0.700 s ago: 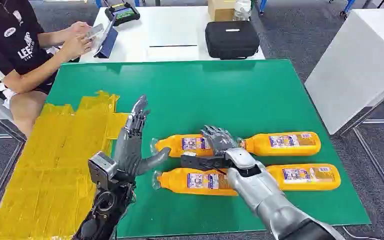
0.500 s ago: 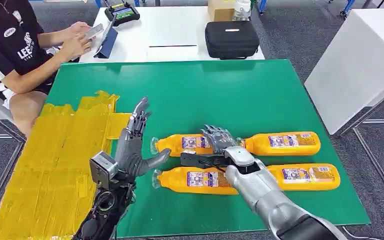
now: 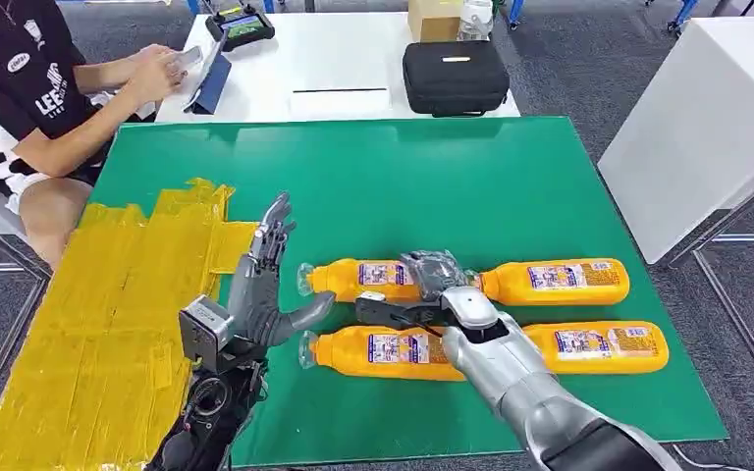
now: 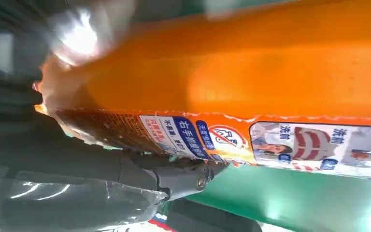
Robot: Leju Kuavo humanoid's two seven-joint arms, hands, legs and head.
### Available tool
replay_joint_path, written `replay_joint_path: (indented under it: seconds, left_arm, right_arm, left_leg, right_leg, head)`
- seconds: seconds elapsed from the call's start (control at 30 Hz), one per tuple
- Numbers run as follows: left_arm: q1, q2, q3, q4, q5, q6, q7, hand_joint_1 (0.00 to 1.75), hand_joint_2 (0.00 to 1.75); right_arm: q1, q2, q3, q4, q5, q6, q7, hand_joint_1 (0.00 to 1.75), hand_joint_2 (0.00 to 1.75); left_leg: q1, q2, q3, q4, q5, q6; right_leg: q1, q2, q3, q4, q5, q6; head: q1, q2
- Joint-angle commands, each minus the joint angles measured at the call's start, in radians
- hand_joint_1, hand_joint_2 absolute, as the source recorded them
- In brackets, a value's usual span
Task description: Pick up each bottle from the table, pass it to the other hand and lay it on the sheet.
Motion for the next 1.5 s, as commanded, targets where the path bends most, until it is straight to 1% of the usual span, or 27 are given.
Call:
replay_joint_path:
  seconds: [0.03, 0.23, 0.33, 0.47, 0.5, 0.53, 0.57, 0.6, 0.67, 0.7, 0.73, 0.77, 0.8, 0.83, 0.87, 0.9, 0.93, 1.0, 1.03, 1.07, 1.13, 1.23, 1.27, 1.3, 1.33, 1.43, 1.5]
  left_arm:
    - [-0.023, 0.000, 0.029, 0.059, -0.002, -0.004, 0.004, 0.00, 1.75]
    - [-0.024, 0.000, 0.030, 0.058, -0.002, -0.004, 0.004, 0.00, 1.75]
    - [-0.024, 0.000, 0.030, 0.058, -0.002, -0.004, 0.004, 0.00, 1.75]
    - [-0.024, 0.000, 0.030, 0.058, -0.002, -0.004, 0.004, 0.00, 1.75]
    - [-0.020, 0.000, 0.029, 0.050, -0.002, -0.004, 0.004, 0.00, 1.75]
    - [-0.016, -0.001, 0.030, 0.041, 0.000, -0.004, 0.005, 0.00, 1.75]
    - [-0.015, -0.001, 0.027, 0.036, 0.002, -0.005, 0.007, 0.00, 1.75]
    - [-0.014, 0.000, 0.023, 0.028, 0.002, -0.001, 0.011, 0.00, 1.75]
    - [-0.024, 0.003, 0.009, 0.027, -0.004, 0.008, 0.036, 0.00, 1.75]
    - [-0.033, 0.007, -0.001, 0.028, -0.009, 0.017, 0.047, 0.00, 1.75]
    - [-0.039, 0.008, -0.007, 0.031, -0.010, 0.020, 0.053, 0.00, 1.75]
    - [-0.047, 0.010, -0.015, 0.037, -0.005, 0.021, 0.066, 0.00, 1.75]
    - [-0.053, 0.011, -0.020, 0.044, 0.006, 0.019, 0.079, 0.00, 1.75]
    - [-0.057, 0.014, -0.026, 0.048, 0.012, 0.019, 0.083, 0.00, 1.75]
    - [-0.061, 0.016, -0.031, 0.053, 0.017, 0.020, 0.088, 0.00, 1.75]
    - [-0.069, 0.019, -0.038, 0.059, -0.010, 0.064, 0.089, 0.00, 1.75]
    - [-0.073, 0.019, -0.043, 0.062, -0.026, 0.081, 0.094, 0.00, 1.75]
    - [-0.079, 0.022, -0.051, 0.060, -0.023, 0.090, 0.104, 0.00, 1.75]
    - [-0.078, 0.024, -0.050, 0.057, -0.023, 0.092, 0.105, 0.00, 1.75]
    - [-0.076, 0.027, -0.050, 0.053, -0.022, 0.093, 0.106, 0.00, 1.75]
    - [-0.070, 0.033, -0.049, 0.050, -0.021, 0.094, 0.107, 0.00, 1.75]
    - [-0.062, 0.035, -0.047, 0.036, -0.011, 0.094, 0.099, 0.00, 1.75]
    - [-0.060, 0.038, -0.049, 0.028, -0.010, 0.094, 0.098, 0.00, 1.75]
    - [-0.060, 0.038, -0.049, 0.024, -0.009, 0.094, 0.098, 0.00, 1.75]
    - [-0.062, 0.038, -0.049, 0.020, -0.003, 0.090, 0.098, 0.00, 1.75]
    - [-0.071, 0.038, -0.052, 0.023, 0.009, 0.077, 0.110, 0.00, 1.75]
    - [-0.074, 0.038, -0.054, 0.024, 0.015, 0.070, 0.114, 0.00, 1.75]
  right_arm:
    - [-0.013, -0.004, -0.037, 0.008, -0.030, -0.098, -0.030, 1.75, 1.75]
    - [-0.015, -0.005, -0.038, 0.008, -0.030, -0.096, -0.030, 1.75, 1.75]
    - [-0.015, -0.005, -0.038, 0.008, -0.030, -0.096, -0.030, 1.75, 1.75]
    - [-0.015, -0.005, -0.038, 0.008, -0.030, -0.096, -0.030, 1.75, 1.75]
    - [0.017, -0.003, -0.096, -0.053, -0.080, -0.243, -0.086, 1.75, 1.75]
    - [0.032, 0.000, -0.132, -0.074, -0.132, -0.292, -0.136, 1.75, 1.75]
    - [0.060, 0.010, -0.194, -0.126, -0.226, -0.367, -0.215, 1.75, 1.75]
    - [0.081, 0.009, -0.226, -0.155, -0.286, -0.393, -0.267, 1.75, 1.75]
    - [0.150, 0.027, -0.332, -0.284, -0.507, -0.408, -0.414, 1.75, 1.75]
    - [0.177, 0.030, -0.366, -0.333, -0.596, -0.409, -0.470, 1.75, 1.75]
    - [0.195, 0.032, -0.383, -0.362, -0.650, -0.405, -0.505, 1.75, 1.75]
    - [0.222, 0.043, -0.413, -0.408, -0.749, -0.380, -0.555, 1.75, 1.75]
    - [0.239, 0.054, -0.436, -0.436, -0.821, -0.363, -0.583, 1.75, 1.75]
    - [0.246, 0.057, -0.440, -0.442, -0.862, -0.352, -0.595, 1.75, 1.75]
    - [0.250, 0.059, -0.441, -0.442, -0.899, -0.339, -0.602, 1.75, 1.75]
    - [0.260, 0.070, -0.451, -0.443, -0.960, -0.343, -0.624, 1.75, 1.75]
    - [0.263, 0.074, -0.452, -0.441, -0.977, -0.346, -0.634, 1.75, 1.75]
    - [0.266, 0.081, -0.435, -0.429, -1.034, -0.343, -0.675, 1.75, 1.75]
    - [0.266, 0.084, -0.427, -0.428, -1.038, -0.340, -0.679, 1.75, 1.75]
    - [0.267, 0.085, -0.415, -0.430, -1.053, -0.326, -0.683, 1.75, 1.75]
    - [0.274, 0.085, -0.386, -0.443, -1.064, -0.304, -0.688, 1.75, 1.75]
    - [0.276, 0.076, -0.348, -0.450, -1.072, -0.270, -0.688, 1.75, 1.75]
    - [0.273, 0.075, -0.334, -0.446, -1.075, -0.254, -0.689, 1.75, 1.75]
    - [0.270, 0.075, -0.325, -0.441, -1.070, -0.250, -0.692, 1.75, 1.75]
    - [0.261, 0.076, -0.305, -0.420, -1.053, -0.251, -0.693, 1.75, 1.75]
    - [0.245, 0.083, -0.278, -0.378, -1.034, -0.250, -0.690, 1.75, 1.75]
    - [0.241, 0.087, -0.270, -0.358, -1.032, -0.245, -0.689, 1.75, 1.75]
  left_leg:
    - [0.001, 0.001, 0.004, 0.000, -0.001, -0.002]
    - [0.001, 0.001, 0.004, 0.000, -0.002, -0.002]
    - [0.000, 0.000, 0.002, 0.000, -0.001, -0.001]
    - [0.001, 0.001, 0.005, 0.000, -0.002, -0.003]
    - [0.000, 0.000, 0.002, 0.000, -0.001, -0.002]
    - [0.001, 0.001, 0.008, 0.000, -0.004, -0.004]
    - [0.001, 0.001, 0.010, 0.000, -0.004, -0.005]
    - [0.001, 0.000, 0.005, 0.000, -0.002, -0.003]
    - [0.001, 0.000, 0.008, 0.000, -0.004, -0.004]
    - [0.001, 0.000, 0.003, 0.000, -0.002, -0.002]
    - [0.001, 0.000, 0.005, 0.000, -0.003, -0.003]
    - [0.001, -0.001, 0.002, 0.000, -0.001, -0.002]
    - [0.001, -0.001, 0.002, 0.000, -0.001, -0.002]
    - [0.001, -0.003, 0.003, 0.000, -0.002, -0.002]
    - [0.001, -0.002, 0.001, 0.000, -0.001, -0.002]
    - [0.001, -0.001, 0.004, 0.000, -0.003, -0.003]
    - [0.001, -0.002, 0.003, 0.000, -0.001, -0.002]
    - [0.001, -0.002, 0.006, 0.000, -0.003, -0.004]
    - [0.001, -0.002, 0.004, 0.000, -0.002, -0.003]
    - [0.002, -0.001, 0.009, 0.001, -0.004, -0.005]
    - [0.001, 0.000, 0.003, 0.000, -0.001, -0.003]
    - [0.001, 0.002, 0.005, 0.000, -0.003, -0.003]
    - [0.001, 0.001, 0.002, 0.000, -0.002, -0.002]
    - [0.001, 0.002, 0.005, 0.000, -0.003, -0.003]
    - [0.001, 0.002, 0.001, 0.000, -0.001, -0.001]
    - [0.001, 0.003, 0.005, 0.000, -0.003, -0.003]
    - [0.001, 0.002, 0.002, 0.000, -0.001, -0.002]
  right_leg:
    - [0.001, 0.001, 0.004, -0.001, -0.001, -0.002]
    - [0.000, 0.001, 0.005, -0.001, -0.002, -0.002]
    - [0.000, 0.001, 0.002, -0.001, -0.001, -0.001]
    - [0.000, 0.002, 0.005, -0.001, -0.002, -0.002]
    - [0.000, 0.001, 0.002, -0.001, -0.001, -0.001]
    - [0.001, 0.003, 0.008, -0.001, -0.003, -0.003]
    - [0.001, 0.003, 0.010, -0.001, -0.004, -0.004]
    - [0.001, 0.001, 0.006, -0.001, -0.002, -0.002]
    - [0.001, 0.002, 0.009, -0.001, -0.004, -0.003]
    - [0.001, 0.001, 0.004, -0.001, -0.002, -0.002]
    - [0.001, 0.001, 0.006, 0.000, -0.003, -0.002]
    - [0.001, -0.001, 0.003, -0.001, -0.002, -0.002]
    - [0.001, -0.001, 0.002, 0.000, -0.002, -0.001]
    - [0.001, -0.002, 0.005, 0.000, -0.003, -0.002]
    - [0.000, -0.001, 0.002, 0.000, -0.002, -0.002]
    - [0.001, 0.000, 0.005, 0.000, -0.003, -0.002]
    - [0.001, -0.001, 0.004, 0.000, -0.002, -0.002]
    - [0.001, -0.001, 0.008, 0.000, -0.004, -0.003]
    - [0.001, 0.000, 0.005, 0.000, -0.003, -0.003]
    - [0.002, 0.001, 0.010, 0.000, -0.005, -0.004]
    - [0.001, 0.001, 0.003, -0.001, -0.002, -0.002]
    - [0.001, 0.003, 0.005, -0.001, -0.002, -0.002]
    - [0.001, 0.002, 0.002, -0.001, -0.001, -0.002]
    - [0.001, 0.003, 0.005, -0.001, -0.003, -0.003]
    - [0.001, 0.002, 0.001, 0.000, -0.001, -0.001]
    - [0.001, 0.004, 0.005, 0.000, -0.002, -0.003]
    - [0.001, 0.002, 0.002, 0.000, -0.001, -0.002]
  head:
    - [0.000, 0.000]
    - [0.000, 0.000]
    - [0.000, 0.000]
    - [0.000, 0.000]
    - [0.000, 0.000]
    - [0.000, 0.000]
    - [0.000, 0.000]
    - [0.000, 0.000]
    - [0.000, 0.000]
    - [0.000, 0.000]
    - [0.000, 0.000]
    - [0.000, 0.000]
    - [0.000, 0.000]
    - [0.000, 0.000]
    - [0.000, 0.000]
    - [0.000, 0.000]
    - [0.000, 0.000]
    - [0.000, 0.000]
    - [0.000, 0.000]
    - [0.000, 0.000]
    - [0.000, 0.000]
    - [0.000, 0.000]
    - [0.000, 0.000]
    - [0.000, 0.000]
    - [0.000, 0.000]
    - [0.000, 0.000]
    - [0.000, 0.000]
